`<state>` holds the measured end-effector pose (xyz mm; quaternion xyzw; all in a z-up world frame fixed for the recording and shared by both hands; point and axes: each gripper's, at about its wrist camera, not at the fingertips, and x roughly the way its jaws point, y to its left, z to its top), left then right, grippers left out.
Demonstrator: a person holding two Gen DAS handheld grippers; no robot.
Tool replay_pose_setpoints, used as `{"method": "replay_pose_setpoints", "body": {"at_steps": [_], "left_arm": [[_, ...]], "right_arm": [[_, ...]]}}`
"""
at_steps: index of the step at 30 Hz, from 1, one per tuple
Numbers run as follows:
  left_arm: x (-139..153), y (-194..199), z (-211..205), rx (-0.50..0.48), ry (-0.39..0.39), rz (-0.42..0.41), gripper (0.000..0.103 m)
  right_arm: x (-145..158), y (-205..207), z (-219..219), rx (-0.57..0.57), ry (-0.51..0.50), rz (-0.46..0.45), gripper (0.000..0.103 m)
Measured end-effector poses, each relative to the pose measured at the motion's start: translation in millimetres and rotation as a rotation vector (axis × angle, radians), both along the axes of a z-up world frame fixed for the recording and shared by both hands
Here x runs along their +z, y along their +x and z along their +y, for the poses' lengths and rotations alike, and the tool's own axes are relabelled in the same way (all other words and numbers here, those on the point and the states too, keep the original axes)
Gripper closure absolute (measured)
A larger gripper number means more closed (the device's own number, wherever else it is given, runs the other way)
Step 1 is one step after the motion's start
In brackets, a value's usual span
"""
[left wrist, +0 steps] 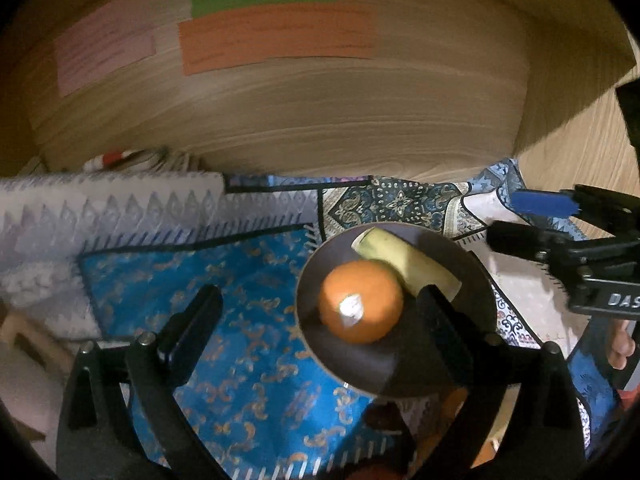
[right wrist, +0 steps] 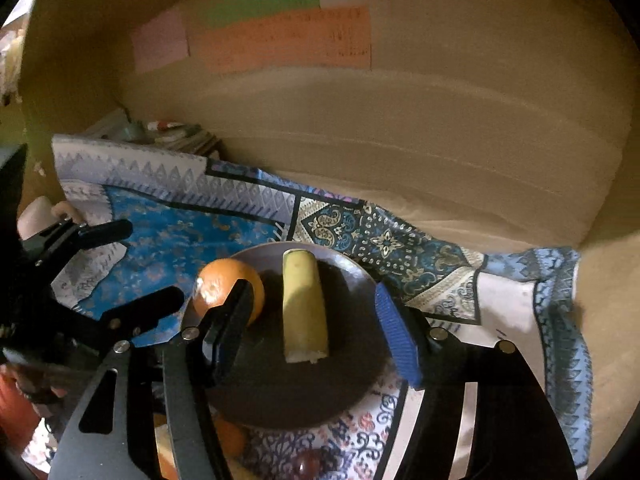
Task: Organize fruits
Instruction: 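Grasp the long pale-yellow fruit with right tool while left tool approaches the red tomato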
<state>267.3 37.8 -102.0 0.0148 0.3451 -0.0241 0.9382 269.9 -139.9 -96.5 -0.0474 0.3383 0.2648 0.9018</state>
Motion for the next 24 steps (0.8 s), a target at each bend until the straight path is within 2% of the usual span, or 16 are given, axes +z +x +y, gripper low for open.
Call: {"method": "replay_pose_setpoints", "body": {"at_steps": [14, 24], "left_arm": [[4.8, -66.3, 16.0, 0.068, -0.028, -0.019, 0.004], [-26.3, -102.9, 21.9, 0.082, -0.048, 0.05, 0.004]], "right_arm": [[3.6, -64.8, -15.4, -0.001, 0.001, -0.033, 0.043], [-16.0, -94.8, -11.9, 0.031, -0.021, 0.013, 0.043]]}}
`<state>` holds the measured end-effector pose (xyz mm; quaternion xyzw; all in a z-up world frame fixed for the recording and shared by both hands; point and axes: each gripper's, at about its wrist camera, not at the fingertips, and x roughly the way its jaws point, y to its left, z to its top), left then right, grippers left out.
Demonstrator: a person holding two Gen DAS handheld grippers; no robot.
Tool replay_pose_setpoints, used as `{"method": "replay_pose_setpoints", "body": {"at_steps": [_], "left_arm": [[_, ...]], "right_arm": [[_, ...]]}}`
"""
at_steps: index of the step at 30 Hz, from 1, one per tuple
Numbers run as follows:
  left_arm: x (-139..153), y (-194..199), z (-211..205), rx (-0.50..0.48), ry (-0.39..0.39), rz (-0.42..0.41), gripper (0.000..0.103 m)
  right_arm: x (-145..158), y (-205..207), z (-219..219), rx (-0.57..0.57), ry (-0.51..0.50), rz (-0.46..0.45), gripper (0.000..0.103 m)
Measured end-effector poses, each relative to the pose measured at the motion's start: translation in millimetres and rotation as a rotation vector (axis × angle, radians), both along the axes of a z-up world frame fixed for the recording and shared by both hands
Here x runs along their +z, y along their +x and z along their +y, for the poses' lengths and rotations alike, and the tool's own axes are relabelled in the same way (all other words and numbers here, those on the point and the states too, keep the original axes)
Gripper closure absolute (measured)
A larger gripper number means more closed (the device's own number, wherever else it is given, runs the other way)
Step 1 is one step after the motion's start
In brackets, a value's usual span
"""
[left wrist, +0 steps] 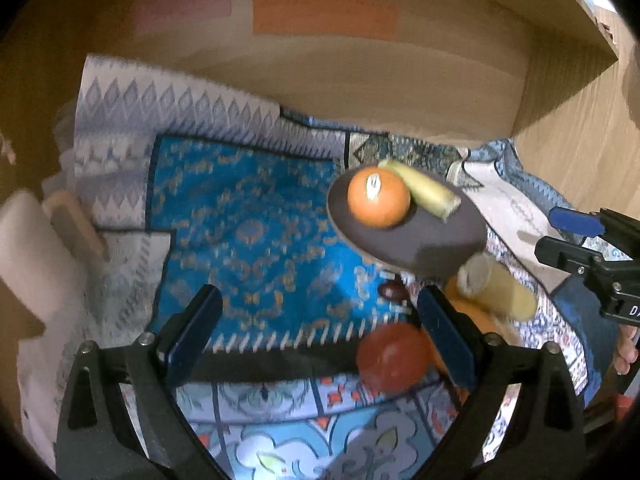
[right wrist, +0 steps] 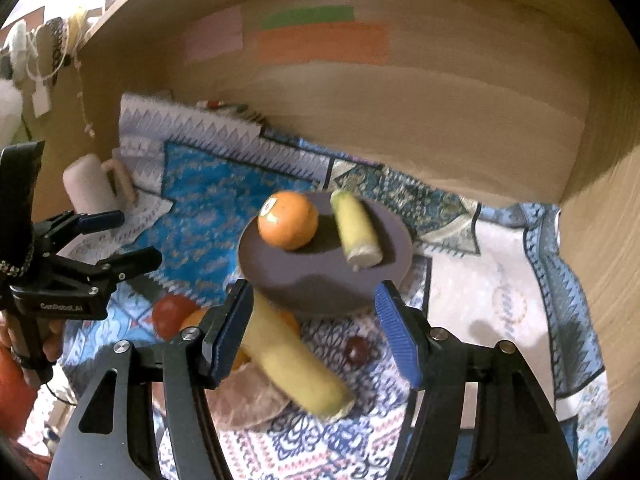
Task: Organize fruits
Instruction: 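Grasp the long pale-yellow fruit with right tool while left tool approaches the red tomato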
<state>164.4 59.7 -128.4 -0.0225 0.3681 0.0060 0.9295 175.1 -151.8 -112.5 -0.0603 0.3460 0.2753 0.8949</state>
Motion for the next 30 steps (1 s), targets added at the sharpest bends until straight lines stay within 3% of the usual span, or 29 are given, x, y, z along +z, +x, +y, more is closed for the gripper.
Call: {"method": "replay_pose_setpoints", "body": {"at_steps": [10, 17, 19, 21, 28, 30], "left_arm": [[-30.8, -14.4, 3.4, -0.004, -0.083, 0.074, 0.004], [-38.0, -19.4, 5.1, -0.009, -0.145, 0.095, 0.004], [-39.7, -21.5, 2.5, -0.017, -0.14, 0.099, 0.004], [-42.0, -23.2, -1.0, -0.029, -0.126, 0.104, 0.004], [-47.3, -14.6, -15.4, -0.066, -0.071, 0.114, 0.004], [-47.9, -11.3, -19.2, -0.08, -0.075, 0.116, 0.008]], "right_arm": [[-37.5, -3.9, 21.2, 0.064, -0.066, 0.086, 0.043], [-40.4, 2.8, 17.8, 0.1, -0.047, 0.121, 0.043], [-40.7, 1.8, 17.8, 0.103, -0.053, 0.121, 0.044], [-41.0, -1.1, 19.2, 0.118, -0.061, 0.12, 0.053], [-42.5, -2.7, 24.7, 0.156, -0.127, 0.098, 0.054], [-42.4, 0.6, 23.3, 0.169, -0.117, 0.117, 0.054]]}}
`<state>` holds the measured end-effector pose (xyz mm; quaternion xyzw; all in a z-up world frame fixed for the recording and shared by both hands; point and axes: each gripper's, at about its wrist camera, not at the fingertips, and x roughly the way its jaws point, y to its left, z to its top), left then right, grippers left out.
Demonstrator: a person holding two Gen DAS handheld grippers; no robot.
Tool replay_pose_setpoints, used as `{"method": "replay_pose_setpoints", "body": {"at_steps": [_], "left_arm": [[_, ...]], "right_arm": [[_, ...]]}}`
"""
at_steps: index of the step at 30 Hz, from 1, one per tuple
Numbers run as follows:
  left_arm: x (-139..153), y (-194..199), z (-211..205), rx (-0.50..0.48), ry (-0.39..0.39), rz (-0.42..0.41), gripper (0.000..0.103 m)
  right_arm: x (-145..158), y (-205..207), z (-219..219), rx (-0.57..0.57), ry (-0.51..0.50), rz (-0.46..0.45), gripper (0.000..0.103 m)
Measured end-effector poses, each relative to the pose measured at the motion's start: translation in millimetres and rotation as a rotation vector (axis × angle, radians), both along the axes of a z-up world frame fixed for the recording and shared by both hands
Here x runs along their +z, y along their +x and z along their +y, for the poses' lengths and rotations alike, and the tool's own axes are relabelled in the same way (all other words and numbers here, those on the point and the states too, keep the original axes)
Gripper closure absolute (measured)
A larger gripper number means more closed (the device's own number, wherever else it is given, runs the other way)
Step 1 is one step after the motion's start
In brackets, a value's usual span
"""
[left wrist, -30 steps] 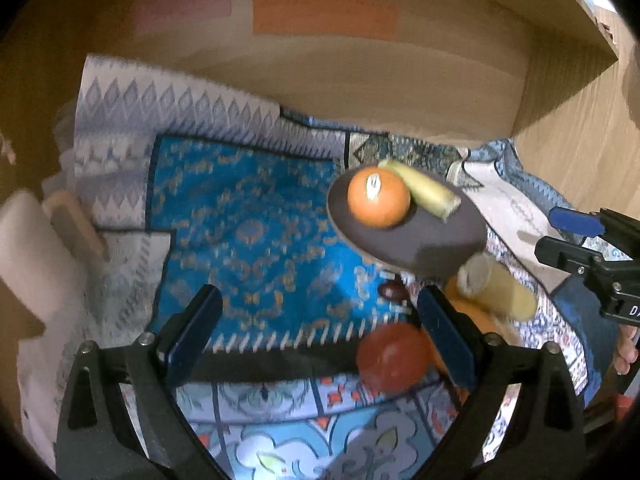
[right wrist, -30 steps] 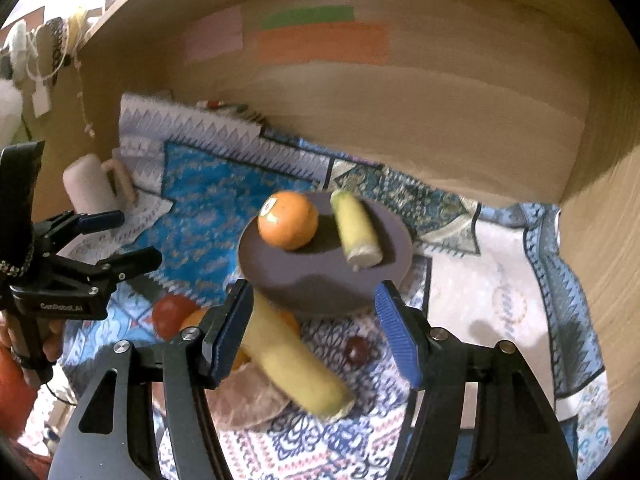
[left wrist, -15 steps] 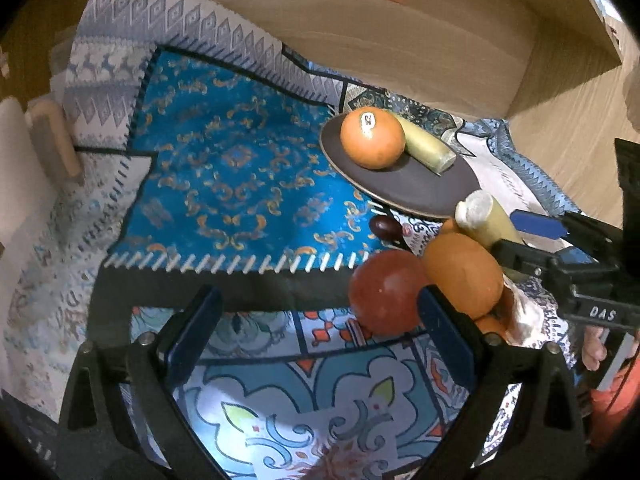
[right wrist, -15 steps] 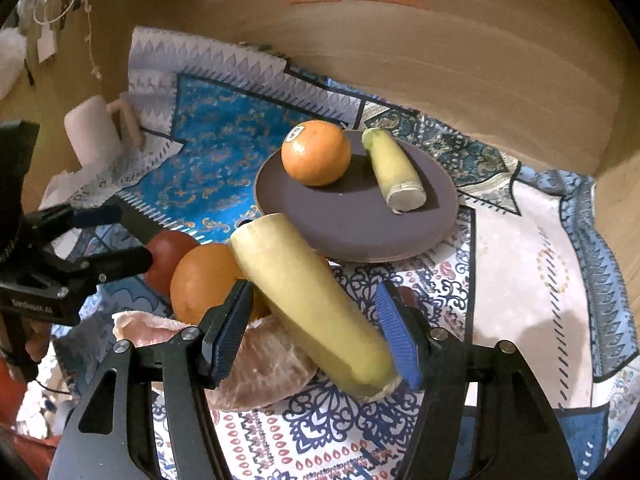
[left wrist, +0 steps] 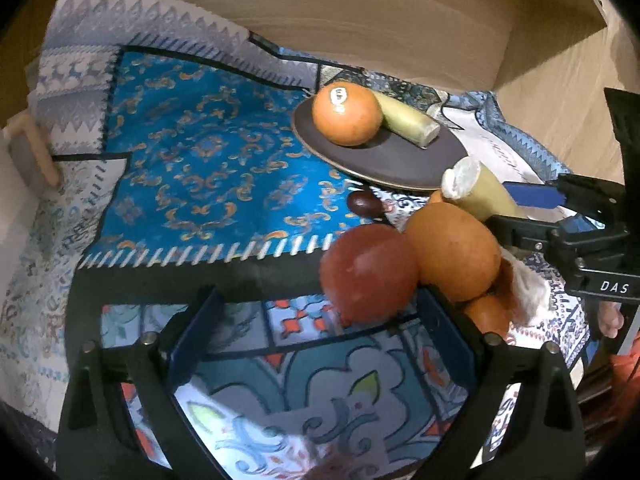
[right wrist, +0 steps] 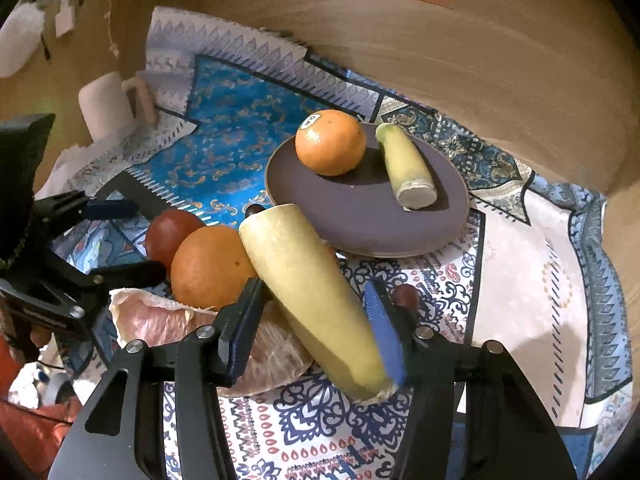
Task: Organize fruits
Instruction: 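Grasp the long pale-yellow fruit with right tool while left tool approaches the red tomato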
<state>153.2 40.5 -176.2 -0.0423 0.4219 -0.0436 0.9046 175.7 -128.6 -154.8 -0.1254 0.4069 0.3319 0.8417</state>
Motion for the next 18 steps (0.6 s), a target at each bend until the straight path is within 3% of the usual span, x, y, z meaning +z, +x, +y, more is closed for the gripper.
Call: {"method": "replay_pose_setpoints", "body": {"at_steps": [7, 11, 15, 18], "left_arm": [[1.7, 3.3, 1.0, -0.025, -0.034, -0.012, 0.025], [3.2, 3.8, -1.1, -0.048, -0.042, -0.02, 0.033], [7.1, 4.2, -4.7, -0.093, -0.063, -0.02, 0.055], [9.4, 5.0, -8.0, -0.099, -0.045, -0.019, 0.056]], "right_arm": [[-1.2, -2.2, -3.3, -0.011, 0.012, -0.002, 0.056], [2.8, -3.4, -13.7, -0.064, 0.045, -0.007, 0.064], [4.4, -0.7, -29.8, -0.113, 0.091, 0.018, 0.069], [7.4, -3.6, -39.2, -0.153, 0.106, 0.001, 0.073]]}}
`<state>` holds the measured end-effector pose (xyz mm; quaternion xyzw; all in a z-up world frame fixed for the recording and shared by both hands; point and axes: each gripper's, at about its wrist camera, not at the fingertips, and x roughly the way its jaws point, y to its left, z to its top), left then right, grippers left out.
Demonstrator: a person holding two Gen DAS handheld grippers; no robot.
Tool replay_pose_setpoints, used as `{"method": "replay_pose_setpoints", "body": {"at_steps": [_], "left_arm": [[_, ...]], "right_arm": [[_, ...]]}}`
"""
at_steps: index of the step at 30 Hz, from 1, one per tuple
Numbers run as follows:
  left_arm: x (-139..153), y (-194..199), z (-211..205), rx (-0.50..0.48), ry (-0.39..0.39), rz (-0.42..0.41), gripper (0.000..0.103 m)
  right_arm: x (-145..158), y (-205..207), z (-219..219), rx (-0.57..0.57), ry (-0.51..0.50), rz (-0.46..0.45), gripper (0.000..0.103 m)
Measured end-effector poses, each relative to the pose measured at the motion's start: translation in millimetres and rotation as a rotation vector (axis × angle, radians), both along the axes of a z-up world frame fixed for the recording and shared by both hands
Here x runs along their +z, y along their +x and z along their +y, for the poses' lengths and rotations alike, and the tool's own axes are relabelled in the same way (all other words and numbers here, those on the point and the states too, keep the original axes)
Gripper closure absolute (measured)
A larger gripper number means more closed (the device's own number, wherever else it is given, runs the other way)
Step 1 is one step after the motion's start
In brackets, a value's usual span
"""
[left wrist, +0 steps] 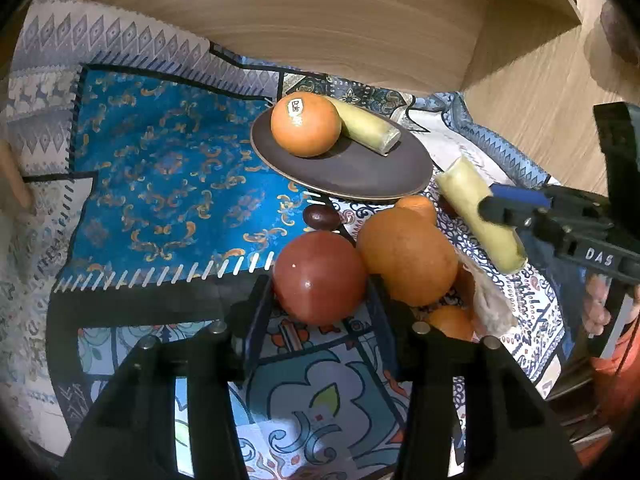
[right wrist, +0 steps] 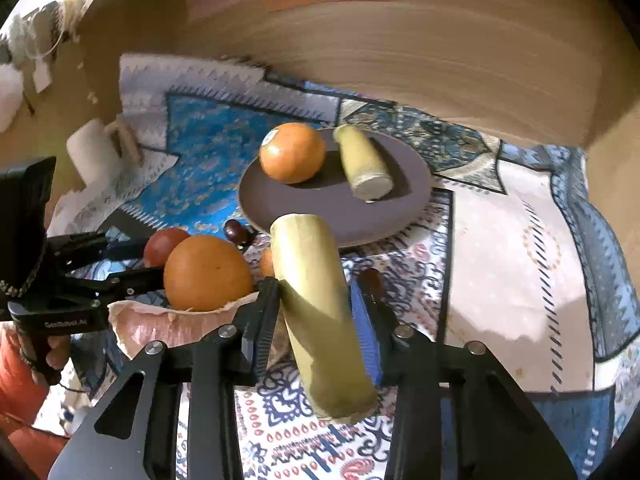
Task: Organize fruits
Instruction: 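Grasp the long pale-yellow fruit with right tool while left tool approaches the red tomato, then lift the red tomato with left tool while right tool lifts the long fruit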
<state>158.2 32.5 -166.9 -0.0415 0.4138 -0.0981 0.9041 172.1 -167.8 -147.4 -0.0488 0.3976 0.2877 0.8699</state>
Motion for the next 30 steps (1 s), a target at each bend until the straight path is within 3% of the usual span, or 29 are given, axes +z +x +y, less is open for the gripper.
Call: {"method": "replay_pose_setpoints", "body": {"at_steps": [1, 2, 6, 10, 13, 15, 21, 30], "left_arm": [[0.0, -0.4, 0.1, -0.001, 0.001, 0.001, 0.056], [0.3, -0.6, 0.5, 0.002, 0.002, 0.004, 0.056], [4.4, -5.5, 7.4, 0.027, 0.039, 0.002, 0.056], [6.6, -15.4, 23.5, 0.054, 0.041, 0.011, 0.056], [7.5, -20.7, 31.8, 0.059, 0.024, 0.024, 0.056], [7.9, -21.8, 31.4, 0.054, 0.029, 0.027, 0.056], [3.7, -10.9, 25.5, 0.051, 0.053, 0.027, 0.047], [-1.0, 11.2, 25.2, 0.043, 0.017, 0.026, 0.046]], "right_arm": [[2.1, -1.2, -2.4, -0.006, 0.004, -0.01, 0.077], [6.4, -3.0, -4.9, -0.008, 0.012, -0.026, 0.103], [22.2, -8.8, -13.5, -0.006, 0.023, -0.059, 0.101], [13.6, -2.6, -10.1, -0.003, -0.012, -0.027, 0.099], [0.5, 4.1, -2.4, 0.006, -0.056, 0.006, 0.084], [-8.7, 9.5, 1.5, 0.017, -0.066, 0.032, 0.068], [-24.9, 22.4, 8.6, 0.027, -0.11, 0.07, 0.068], [-28.7, 21.1, 11.5, 0.049, -0.14, 0.062, 0.068]]}}
